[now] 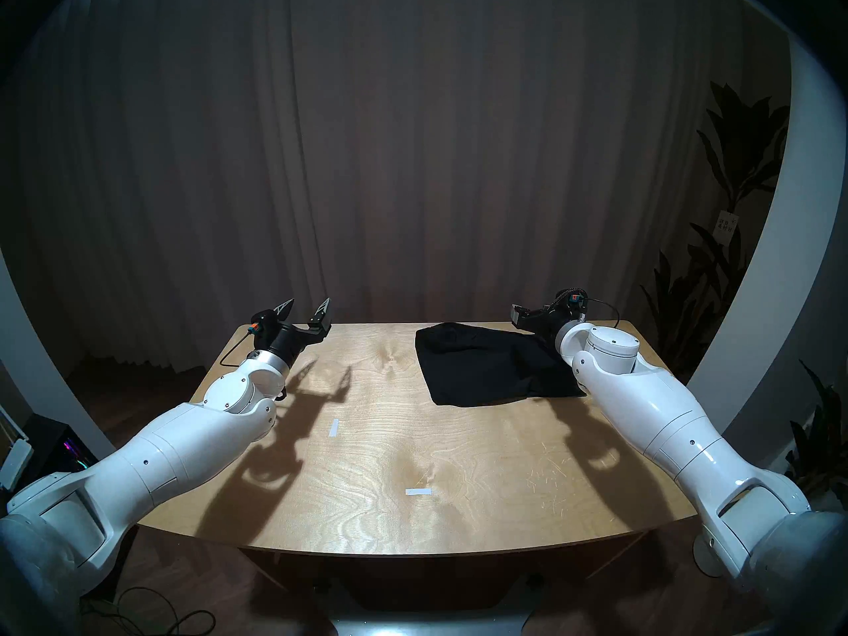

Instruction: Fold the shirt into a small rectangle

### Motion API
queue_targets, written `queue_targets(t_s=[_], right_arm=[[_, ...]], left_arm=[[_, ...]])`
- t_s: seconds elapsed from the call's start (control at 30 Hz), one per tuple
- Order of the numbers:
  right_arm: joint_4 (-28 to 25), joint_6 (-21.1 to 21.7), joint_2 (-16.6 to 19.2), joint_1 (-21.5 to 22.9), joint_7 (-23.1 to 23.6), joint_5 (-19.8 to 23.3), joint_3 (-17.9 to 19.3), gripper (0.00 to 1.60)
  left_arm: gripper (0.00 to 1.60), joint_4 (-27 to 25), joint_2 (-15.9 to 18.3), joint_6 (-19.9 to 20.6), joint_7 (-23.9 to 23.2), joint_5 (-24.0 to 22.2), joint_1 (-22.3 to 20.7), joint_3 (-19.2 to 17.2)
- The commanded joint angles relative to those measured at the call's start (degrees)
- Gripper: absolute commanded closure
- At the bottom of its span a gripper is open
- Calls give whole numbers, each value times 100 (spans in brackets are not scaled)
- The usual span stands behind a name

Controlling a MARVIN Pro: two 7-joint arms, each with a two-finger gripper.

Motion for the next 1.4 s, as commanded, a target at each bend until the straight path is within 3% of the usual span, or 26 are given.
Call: queue_targets(t_s=[0.0, 0.37, 0.53, 0.6, 0.77, 0.87, 0.9, 0.93, 1.0, 1.1, 1.2, 1.37], right_arm=[[-43, -476, 105, -169, 255, 31, 130, 0], [94, -1273, 58, -434, 609, 1, 212, 0], [247, -1830, -100, -504, 642, 9, 314, 0], [249, -1838, -118, -514, 616, 2, 350, 0], [375, -2263, -220, -553, 440, -130, 381, 0], [422, -2392, -256, -548, 416, -176, 380, 0], [437, -2430, -266, -546, 409, -191, 379, 0], [459, -2417, -240, -540, 520, -168, 361, 0], [455, -2273, -115, -522, 741, -193, 265, 0], [545, -2078, 40, -401, 1015, -371, 71, 0], [660, -1986, 71, -297, 1195, -359, 11, 0], [880, -2002, 20, -163, 1286, -416, -15, 0]], left_arm=[[0, -634, 411, -143, 677, -40, 341, -204], [0, -1532, 781, 74, 1903, 342, 704, -187], [0, -1911, 903, 490, 2683, 578, 828, -197], [0, -1934, 895, 582, 2696, 545, 840, -226], [0, -2224, 901, 1083, 3428, 790, 890, -291], [0, -2323, 869, 1291, 3703, 896, 926, -349], [0, -2386, 856, 1360, 3987, 957, 901, -307], [0, -2351, 828, 1423, 3836, 992, 953, -393], [0, -2413, 817, 1530, 4198, 1129, 886, -257], [0, -2387, 942, 1040, 3502, 1069, 978, -231], [0, -2453, 1079, 844, 3199, 743, 1012, -237], [0, -2329, 1203, 560, 2940, 730, 961, -114]])
